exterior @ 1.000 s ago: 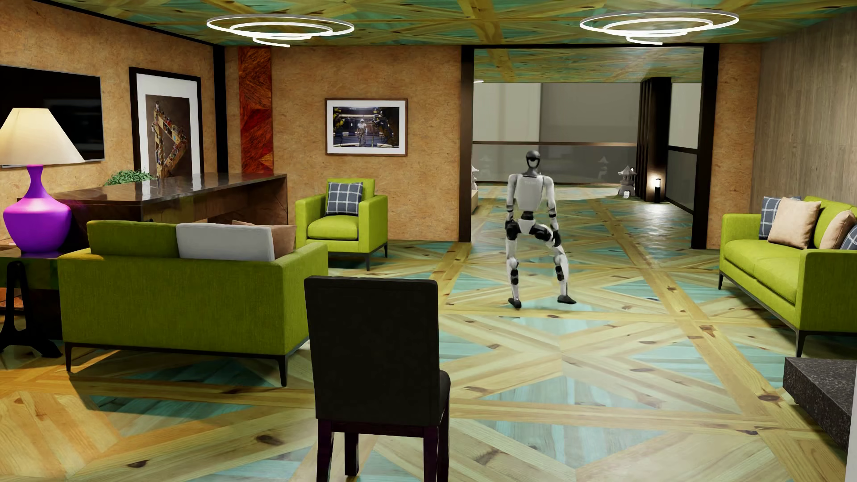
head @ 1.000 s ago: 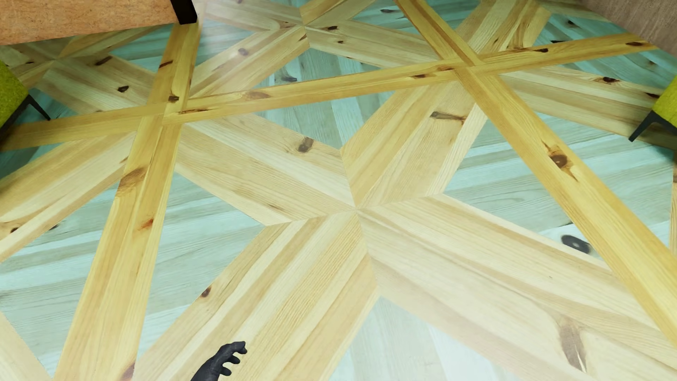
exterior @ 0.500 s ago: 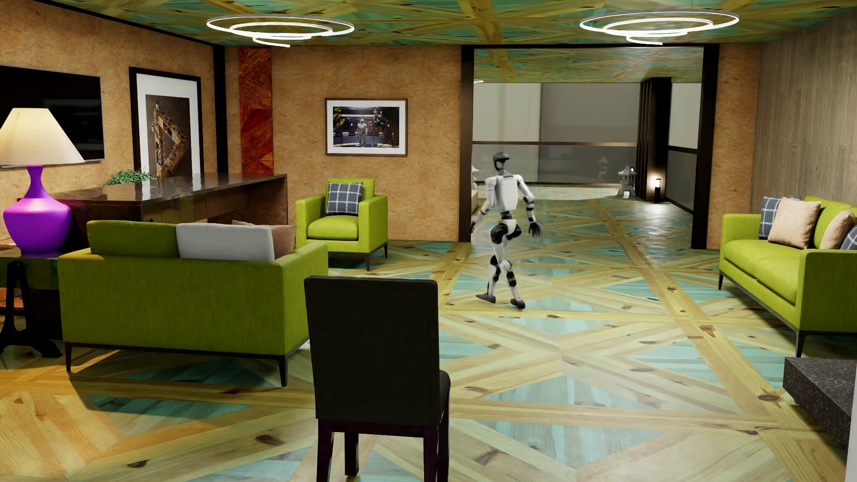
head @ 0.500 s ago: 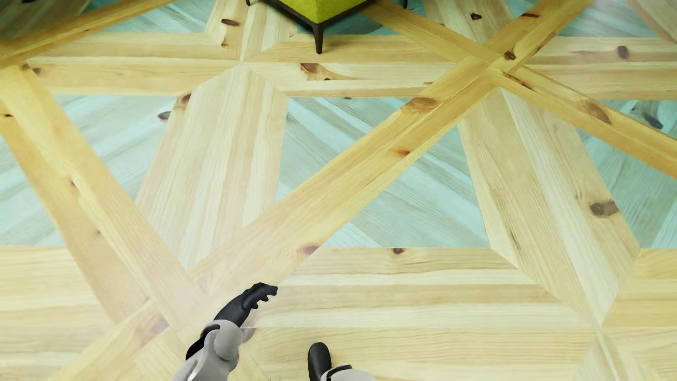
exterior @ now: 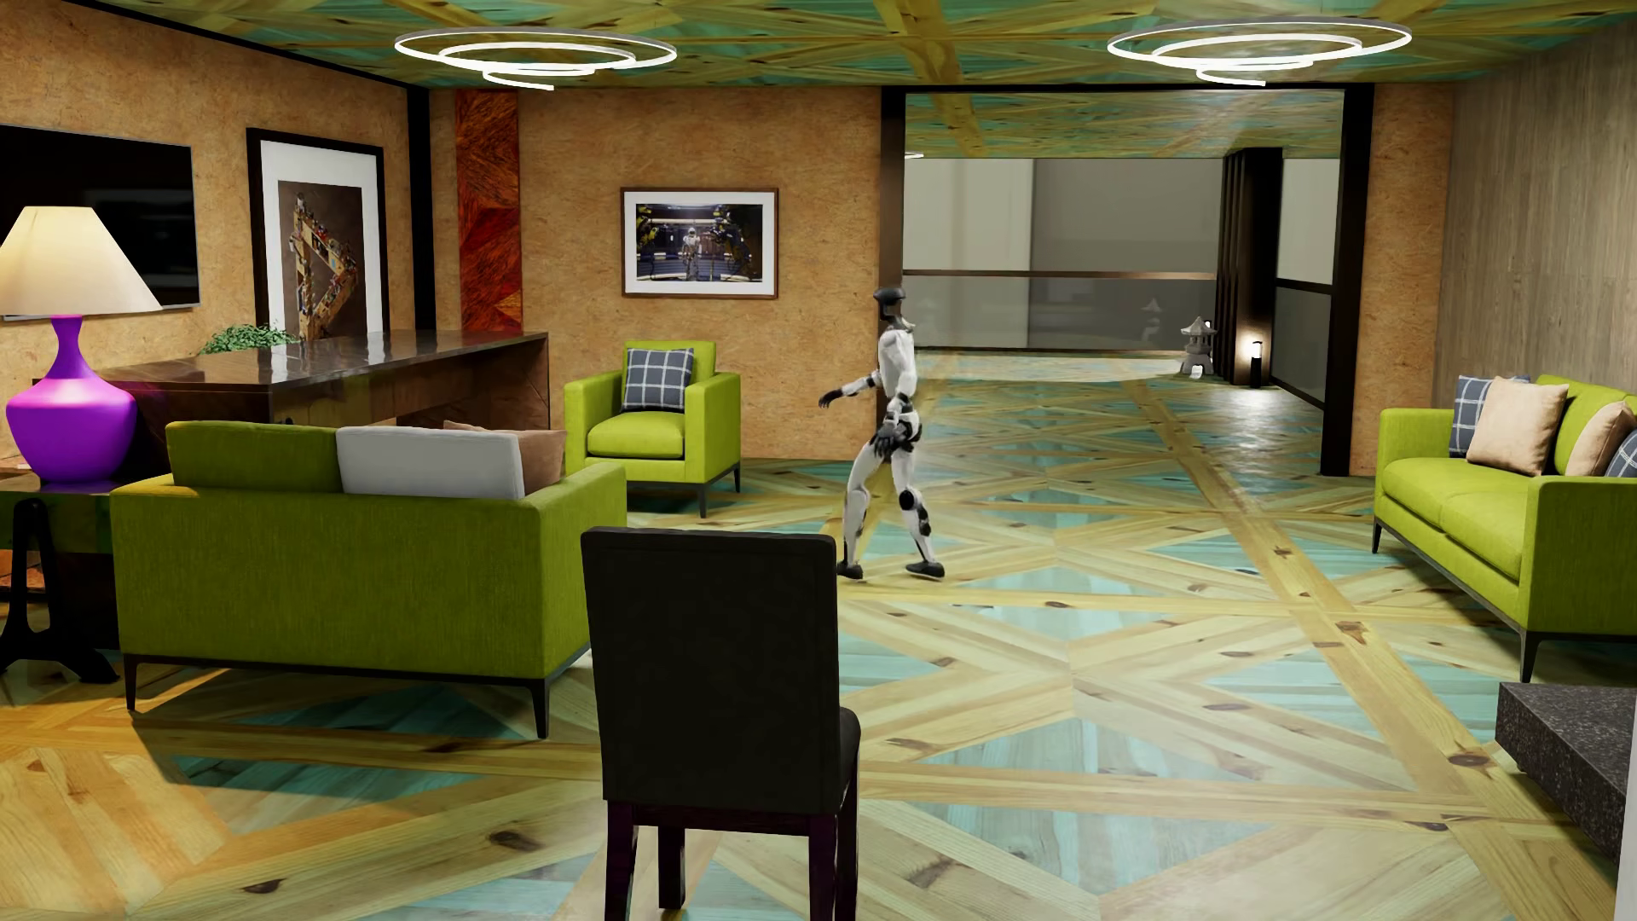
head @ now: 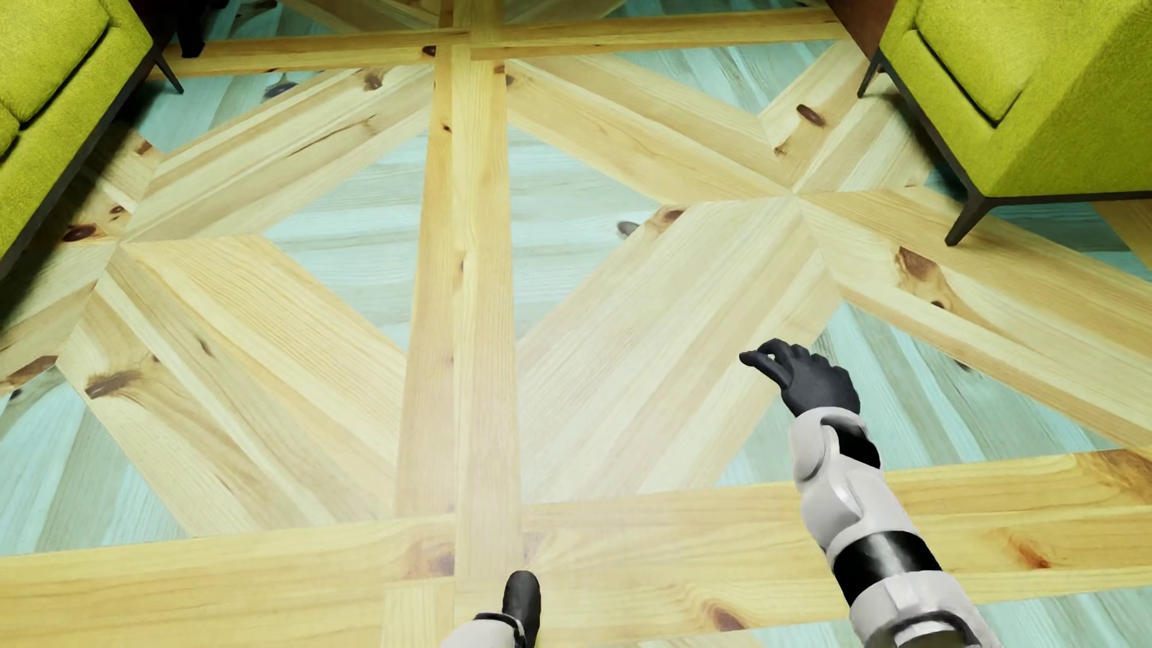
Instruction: Move towards the wood desk
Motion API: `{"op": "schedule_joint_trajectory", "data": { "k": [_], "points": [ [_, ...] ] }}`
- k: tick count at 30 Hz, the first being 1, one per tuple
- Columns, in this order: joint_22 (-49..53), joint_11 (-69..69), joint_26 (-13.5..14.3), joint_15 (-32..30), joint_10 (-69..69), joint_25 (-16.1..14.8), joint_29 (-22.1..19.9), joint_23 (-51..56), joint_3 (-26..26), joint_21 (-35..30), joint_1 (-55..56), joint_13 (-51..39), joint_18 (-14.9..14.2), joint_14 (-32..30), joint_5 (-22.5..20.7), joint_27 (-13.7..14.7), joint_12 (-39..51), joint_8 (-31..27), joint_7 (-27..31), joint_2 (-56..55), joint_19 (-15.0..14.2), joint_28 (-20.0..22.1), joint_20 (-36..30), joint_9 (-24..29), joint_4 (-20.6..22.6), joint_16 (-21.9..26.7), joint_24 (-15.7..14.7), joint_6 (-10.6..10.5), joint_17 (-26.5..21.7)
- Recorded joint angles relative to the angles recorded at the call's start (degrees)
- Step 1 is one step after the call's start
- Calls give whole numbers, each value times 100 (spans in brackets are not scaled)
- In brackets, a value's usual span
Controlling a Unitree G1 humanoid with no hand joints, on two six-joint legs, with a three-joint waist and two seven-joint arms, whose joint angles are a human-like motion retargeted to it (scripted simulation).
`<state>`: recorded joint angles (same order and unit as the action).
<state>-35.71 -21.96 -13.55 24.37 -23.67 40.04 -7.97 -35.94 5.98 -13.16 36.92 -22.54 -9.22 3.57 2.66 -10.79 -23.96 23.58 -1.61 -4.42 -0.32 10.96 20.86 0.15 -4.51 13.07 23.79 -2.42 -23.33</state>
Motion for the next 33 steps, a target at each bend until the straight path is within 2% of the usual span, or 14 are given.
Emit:
{"op": "schedule_joint_trajectory", "data": {
  "k": [1, 4, 7, 10, 13, 17, 20, 21, 23, 25, 26, 29, 31, 33],
  "points": [
    [55, 72, -70, 106, 946, 73, 206, 81, 54, -223, -240, -316, -417, 208, -1, -111, -189, 23, 25, 254, -161, 42, 248, -39, -19, -209, -17, 20, 14],
    [-184, -227, -184, 22, 712, 45, 25, 511, 183, -274, -642, -334, 904, -468, 408, -244, -427, -24, -754, 884, -795, -297, 308, -73, 117, -895, 291, 94, 259],
    [-670, -2380, -212, -1823, -147, -262, 119, 548, 169, -261, -1018, 608, 1082, 532, 1154, -273, -236, -672, -679, 470, -1240, -1026, -98, 46, 654, -1338, 1090, 300, 602],
    [-407, -5077, 188, -2240, 7, 46, 1248, -475, -17, -921, -1745, 1014, 1175, 1009, 1512, -714, -46, -1829, -641, -1120, -608, -1342, -24, 176, 1053, -1850, 1226, 497, 849],
    [-357, -5809, 92, -2069, -17, -342, 910, -1688, -248, -670, -2218, 1787, 1072, 1454, 1217, -1358, 608, -2206, -279, -2601, -607, -1000, -382, 251, 1206, -1700, 1695, 623, 1292],
    [-319, -3070, 555, -1876, -108, -636, 1447, -2040, -599, -646, -2679, 3304, 961, 2087, 964, -1211, 1291, -1754, 272, -3484, -231, -925, -1073, 183, 1324, -1242, 1947, 666, 1238],
    [-43, 649, 783, -2501, 92, -1048, 942, -1722, -752, 56, -3238, 4386, 901, 2468, 581, -1255, 1450, -1316, 478, -2894, -571, -846, -1296, 16, 1291, -973, 1841, 684, 1370],
    [15, 689, 769, -2893, -40, -1084, 872, -1718, -785, 168, -3378, 4615, 854, 2552, 524, -1316, 1463, -1150, 507, -2734, 204, -822, -1317, -26, 1202, -876, 1764, 667, 1482],
    [97, 70, 545, -2551, -1353, -986, 957, -1939, -837, 119, -3176, 4576, 737, 2140, 291, -1446, 1366, -1057, 410, -2606, 630, -583, -1002, -10, 894, -839, 1532, 542, 1648],
    [-111, -573, 273, -1885, -3392, -509, 1437, -2132, -869, -366, -2477, 4180, -270, 631, 108, -1509, 1172, -1012, 525, -2349, 603, -283, -670, 49, 698, -1035, 1253, 389, 1625],
    [-288, -677, 168, -1613, -4328, -367, 1649, -1991, -886, -497, -2052, 3980, -377, 9, 54, -1380, 1172, -902, 709, -2108, 613, -533, -892, 72, 694, -946, 1387, 327, 1591],
    [-587, -748, 137, -1047, -5821, -621, 478, -1518, -845, 183, -842, 3251, 142, 91, -200, -1068, 1088, -777, 521, -1383, 544, -1618, -1393, 131, -166, -668, 1903, 72, 1678],
    [-605, -740, -81, -750, -5234, -687, -162, -1446, -674, 366, -377, 2536, 430, 385, -401, -1062, 880, -1007, 18, -1014, 456, -1398, -974, 131, -768, -872, 1663, -69, 1771],
    [-629, -744, -99, -462, -3727, -514, 7, -1256, -494, 17, -136, 1778, 450, 703, -568, -914, 729, -1278, -480, -771, 378, -1242, -756, 103, -1006, -896, 1546, -156, 1720]
  ]
}}
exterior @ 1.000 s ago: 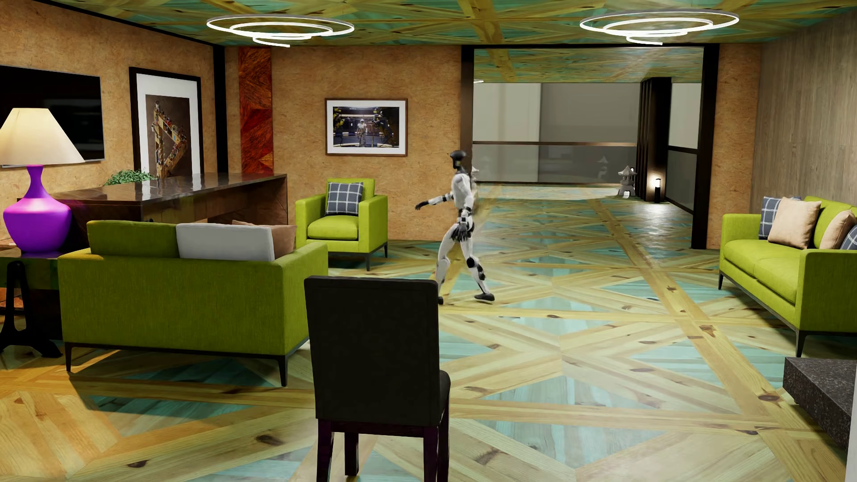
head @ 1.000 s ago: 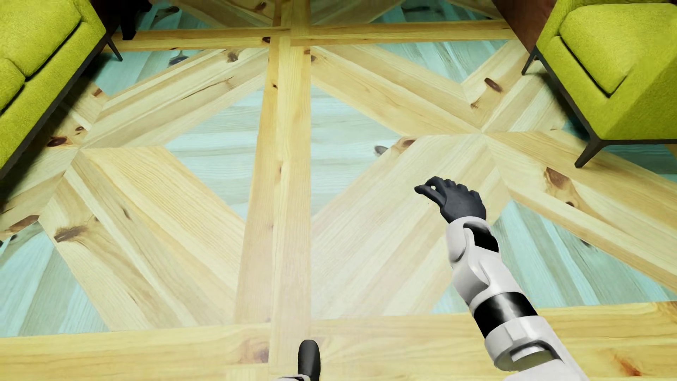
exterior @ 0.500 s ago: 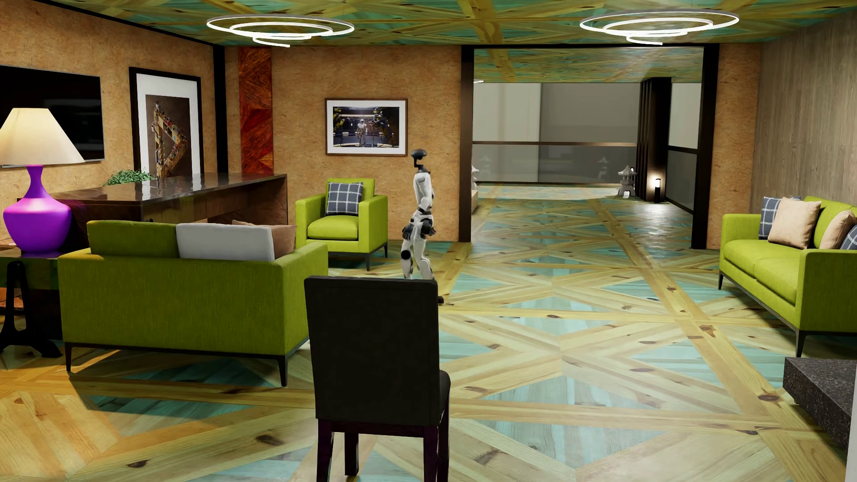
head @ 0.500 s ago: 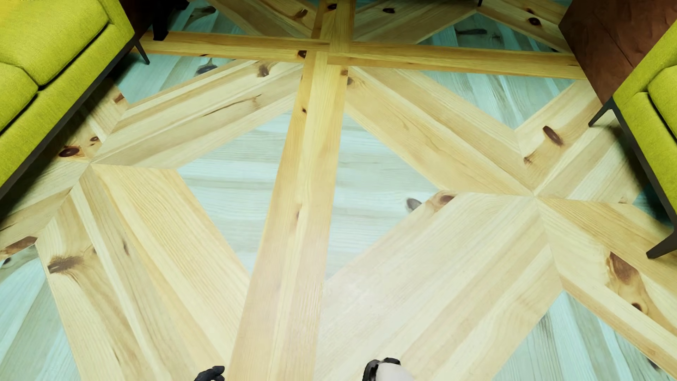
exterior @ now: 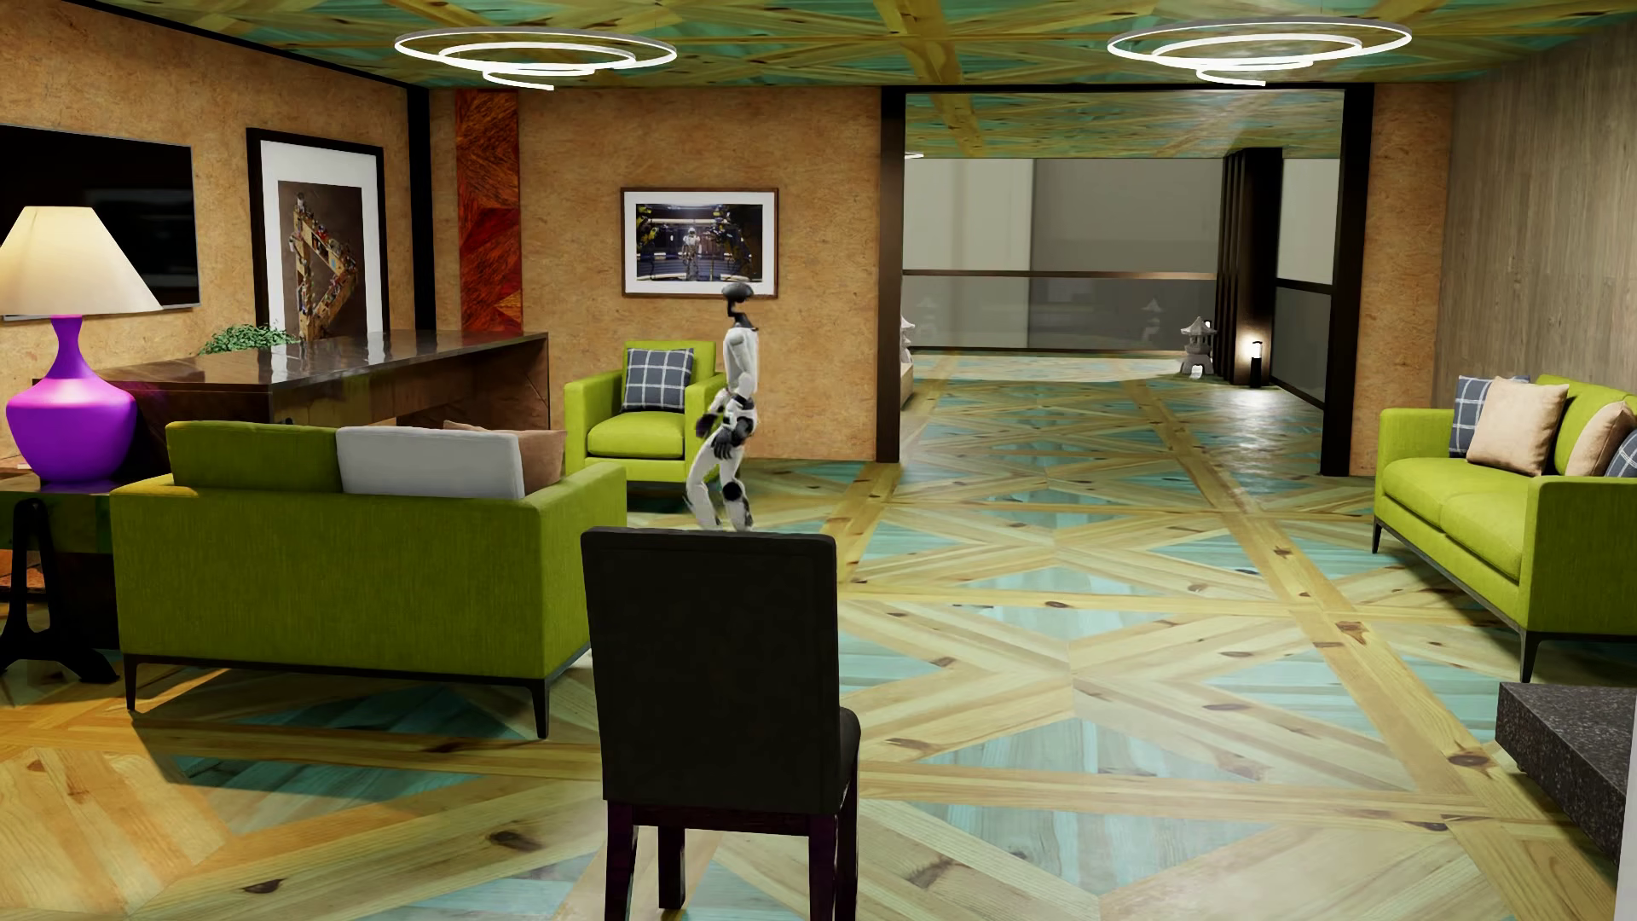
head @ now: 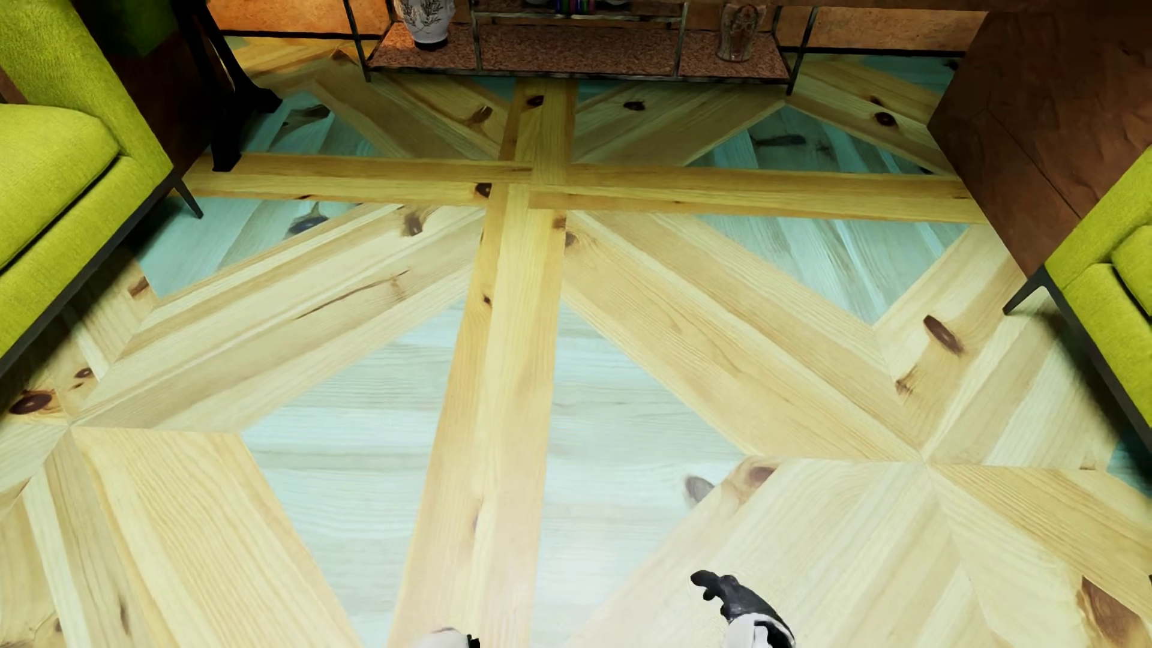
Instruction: Move towards the wood desk
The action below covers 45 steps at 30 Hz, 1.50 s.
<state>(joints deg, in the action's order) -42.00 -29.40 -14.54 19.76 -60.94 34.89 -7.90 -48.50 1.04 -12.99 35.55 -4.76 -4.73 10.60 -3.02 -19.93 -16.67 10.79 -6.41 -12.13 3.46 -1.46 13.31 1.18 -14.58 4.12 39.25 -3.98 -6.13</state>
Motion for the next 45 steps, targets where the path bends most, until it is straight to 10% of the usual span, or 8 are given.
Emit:
{"op": "schedule_joint_trajectory", "data": {
  "k": [8, 13, 16, 20, 24, 30, 35, 45],
  "points": [
    [-461, -390, -219, 525, 3608, 63, -183, 1127, 184, -355, -794, -817, 584, -613, 333, 580, -103, -854, -581, 984, -559, -102, 108, -117, 226, -100, 169, 9, -174],
    [-106, -3936, 187, -2428, 3583, -102, 447, 458, 190, -589, -1891, 399, 751, 334, 1464, 160, 343, -1351, -1095, -447, -733, 197, 29, 68, 1228, -562, 86, 377, -532],
    [-25, -5148, 302, -1960, 3326, -314, 616, -677, 67, -640, -2181, 863, 804, 848, 1806, -586, 825, -1305, -1021, -1680, -639, 563, -179, 201, 1554, -490, 74, 650, -267],
    [-279, -3266, 404, -1316, 3396, -166, 1616, -787, -204, -1096, -2494, 1898, 690, 1262, 1842, -302, 1626, -121, -517, -2368, -381, 231, -877, 136, 1795, -269, 401, 753, -280],
    [18, 1034, 678, -2144, 3762, -713, 841, -97, -359, 41, -2845, 2785, 545, 1603, 1313, -282, 1830, 150, -171, -2081, -343, 349, -1137, -109, 1993, -343, 230, 829, -17],
    [-462, 463, 132, -1619, 1581, 374, 1730, -567, -322, -1062, -2380, 1489, -6, 634, 1178, -394, 1427, 716, 247, -1569, 198, 208, -900, -141, 1400, -230, 56, 596, -165],
    [-544, 311, -148, -899, -1134, 20, -118, 71, -228, -230, -698, 206, -473, 53, 991, -49, 1154, 1288, 769, -759, 25, 656, -104, -71, 634, 94, 15, 285, -462],
    [-626, -219, -178, -342, 3558, -39, 18, 691, 75, -701, -1371, -1379, 236, 173, 1234, 138, 472, 598, -326, -345, -561, 62, -64, -126, 518, -157, 35, 136, -1051]
  ]
}}
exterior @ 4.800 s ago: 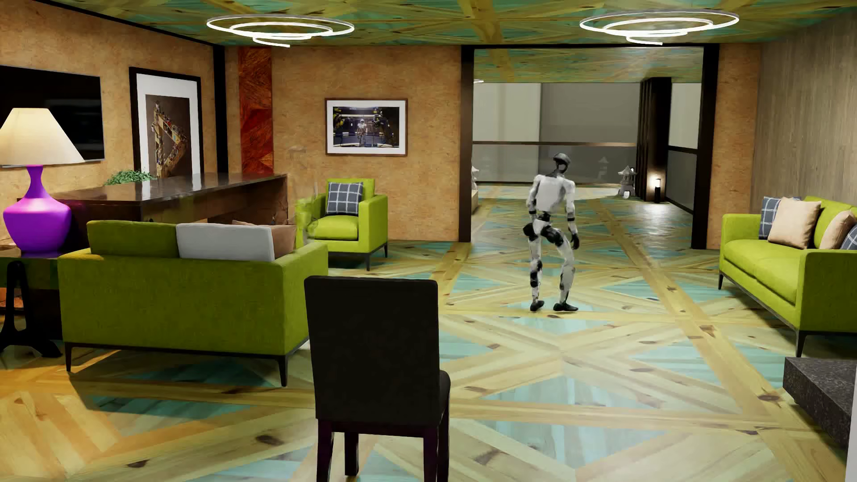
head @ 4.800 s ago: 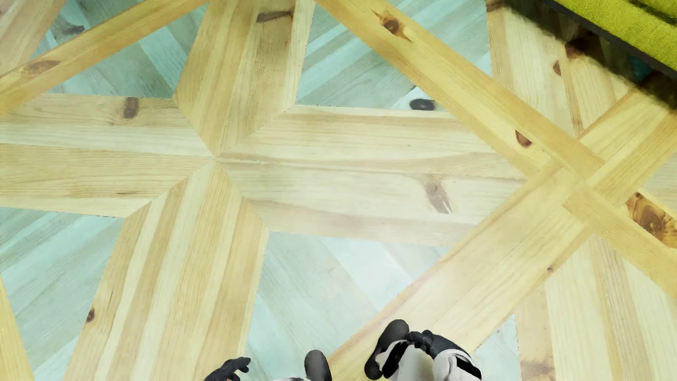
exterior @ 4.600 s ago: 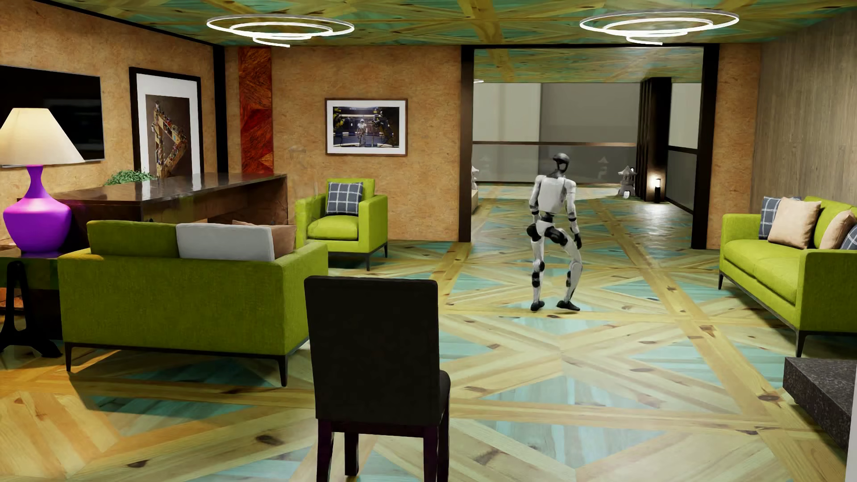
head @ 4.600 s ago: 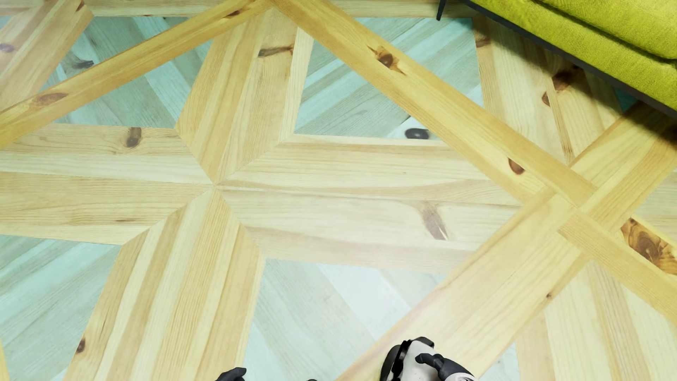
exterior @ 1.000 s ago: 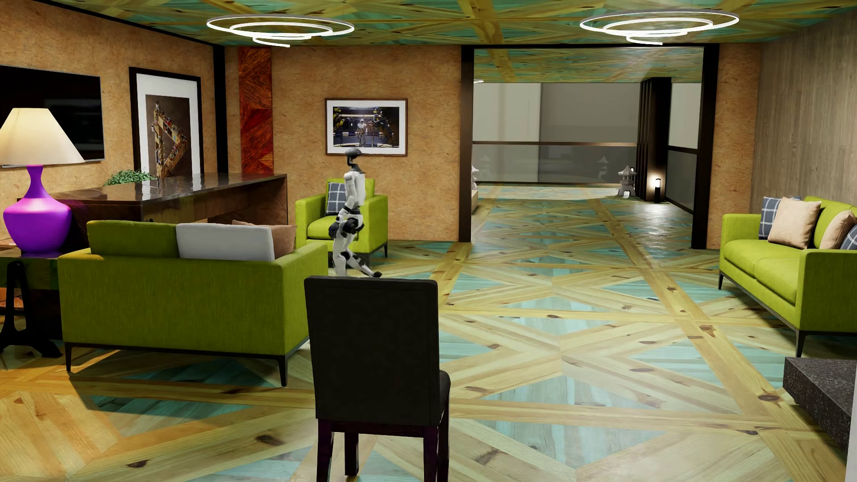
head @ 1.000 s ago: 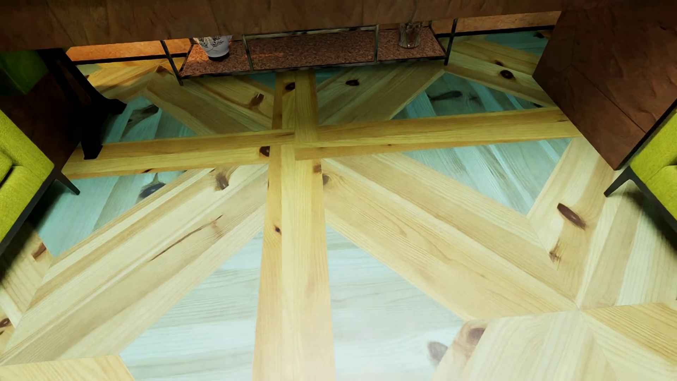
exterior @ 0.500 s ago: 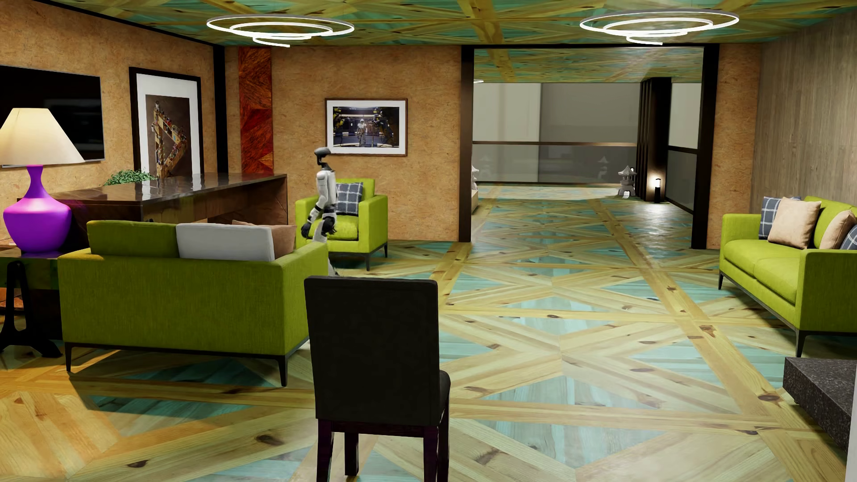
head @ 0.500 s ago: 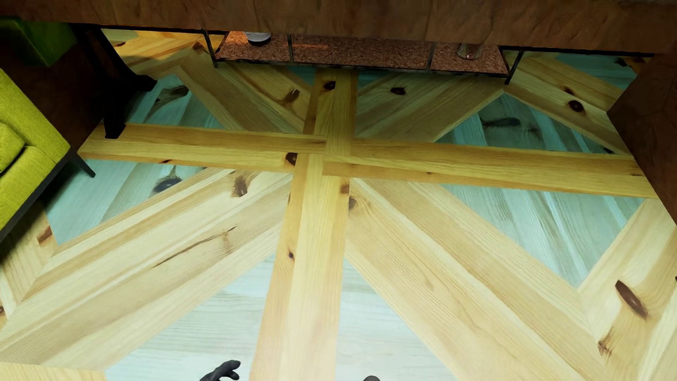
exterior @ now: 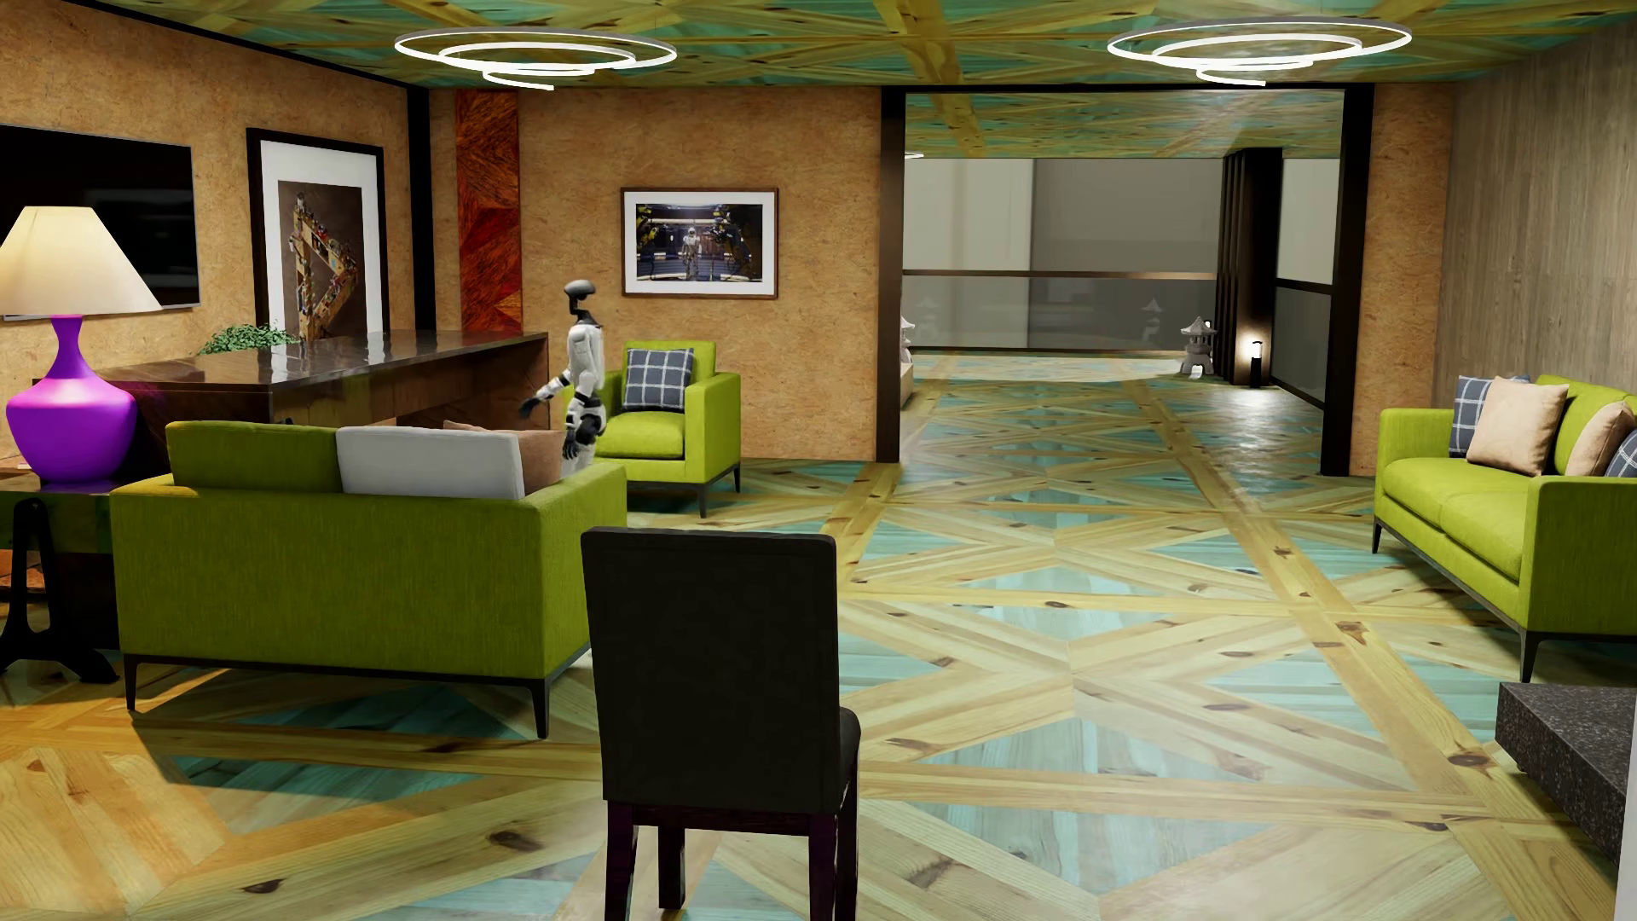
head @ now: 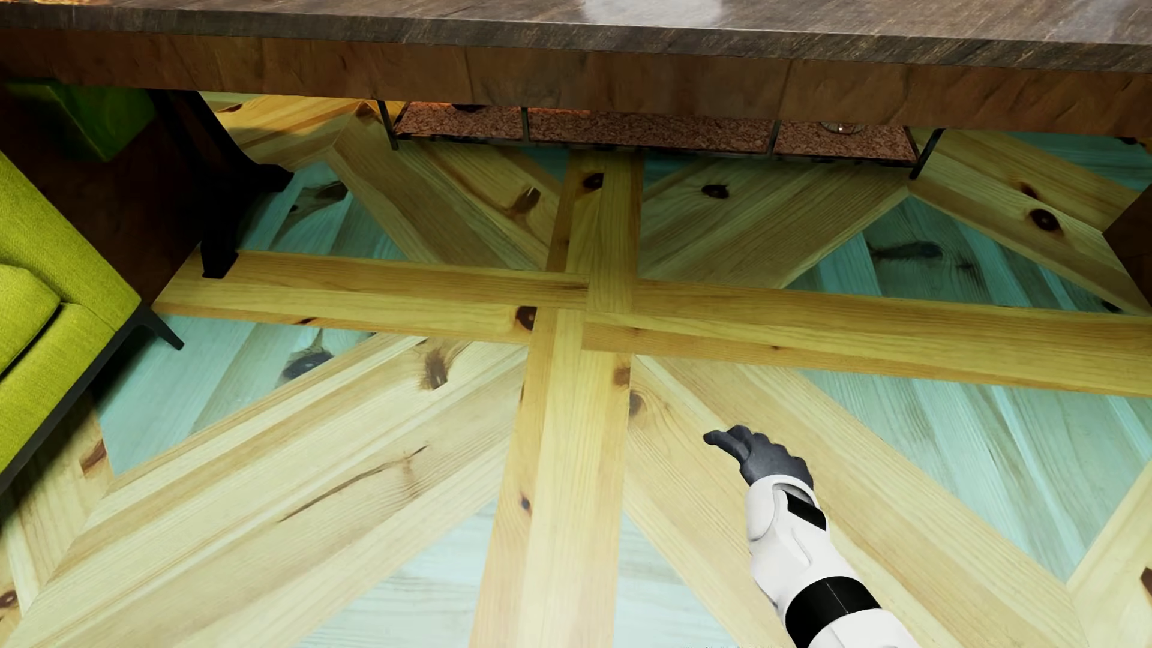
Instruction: Move towards the wood desk
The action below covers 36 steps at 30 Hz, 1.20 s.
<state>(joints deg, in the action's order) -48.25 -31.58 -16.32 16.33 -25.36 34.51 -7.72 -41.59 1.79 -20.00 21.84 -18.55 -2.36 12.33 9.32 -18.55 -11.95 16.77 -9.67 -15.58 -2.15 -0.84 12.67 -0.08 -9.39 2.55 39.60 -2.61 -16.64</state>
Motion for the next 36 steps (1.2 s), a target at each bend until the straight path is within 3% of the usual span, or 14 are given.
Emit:
{"op": "schedule_joint_trajectory", "data": {
  "k": [2, 3, 5, 6, 7, 9, 10, 11, 14, 17, 21, 24, 29, 36],
  "points": [
    [44, -843, 63, -250, 113, -215, -157, 271, -11, 129, -189, 387, 58, 107, 316, 166, 51, -382, -319, -490, -195, -280, -136, 43, 165, -61, 164, 80, 268],
    [176, -1355, 134, -511, 166, -183, -28, 288, -9, -39, -275, 569, 96, 173, 448, 278, 49, -679, -488, -837, -332, -219, -98, 72, 258, -130, 160, 129, 304],
    [478, -2266, 303, -1055, 181, 233, 539, 15, 22, -526, -386, 871, 140, 300, 578, 409, 35, -1279, -794, -1519, -832, 165, -49, 125, 390, -250, 100, 247, 240],
    [574, -2529, 372, -1022, 170, 275, 469, -252, 40, -500, -422, 1043, 147, 353, 626, 330, 61, -1460, -906, -1713, -1021, 309, -57, 144, 436, -258, 94, 319, 311],
    [640, -2552, 400, -749, 162, 134, 67, -630, 51, -222, -455, 1252, 147, 388, 710, 108, 113, -1541, -964, -1792, -987, 364, -95, 150, 484, -224, 107, 386, 462],
    [794, -1754, 449, -418, 283, -769, -609, -1304, 40, 866, -553, 1724, 129, 390, 794, -407, 223, -1439, -958, -1533, -666, 344, -185, 122, 564, -78, 131, 485, 896],
    [864, -1034, 566, -498, 445, -1109, -570, -1459, 22, 1205, -633, 1992, 111, 343, 690, -609, 253, -1381, -907, -1220, -534, 346, -172, 89, 577, 35, 108, 517, 1012],
    [912, -560, 634, -250, 527, -1130, -271, -1527, 10, 1148, -689, 2253, 82, 325, 743, -749, 297, -1037, -857, -878, -367, 376, -160, 52, 592, 92, 87, 551, 1037],
    [1075, 583, 724, -186, 763, -513, 944, -1419, -80, 190, -839, 2983, -2, 228, 629, -286, 340, -464, -691, -95, -285, 533, 65, -47, 536, 160, -116, 603, 689],
    [869, 1028, 589, -335, 775, -178, 1160, -1288, -129, -187, -913, 3186, -98, 240, 375, -416, 292, -345, -703, 172, -266, 659, 259, -89, 308, -25, -239, 549, 607],
    [195, 1125, 355, -302, 645, -82, 1009, -1210, -186, -280, -1091, 2725, -218, 347, 53, -510, 197, -507, -901, 324, -179, -27, -85, -94, -22, 5, 231, 485, 618],
    [-106, 1024, 72, -237, 542, -22, 736, -812, -220, -285, -1196, 2254, -281, 408, -107, -311, 194, -644, -1034, 334, -125, -245, -118, -92, -206, -96, 367, 437, 718],
    [136, 1023, 301, -209, 513, -76, 288, -139, -164, -296, -1291, 1753, -344, 432, -257, 72, 155, -693, -1085, 400, -62, -17, -99, -93, -356, -193, 333, 357, 897],
    [633, 993, 451, -205, 540, -59, 462, -380, -90, -590, -1173, 1553, -345, 374, -205, -24, 246, -536, -912, 367, -29, 150, -295, -97, -304, -48, 218, 278, 839]
  ]
}}
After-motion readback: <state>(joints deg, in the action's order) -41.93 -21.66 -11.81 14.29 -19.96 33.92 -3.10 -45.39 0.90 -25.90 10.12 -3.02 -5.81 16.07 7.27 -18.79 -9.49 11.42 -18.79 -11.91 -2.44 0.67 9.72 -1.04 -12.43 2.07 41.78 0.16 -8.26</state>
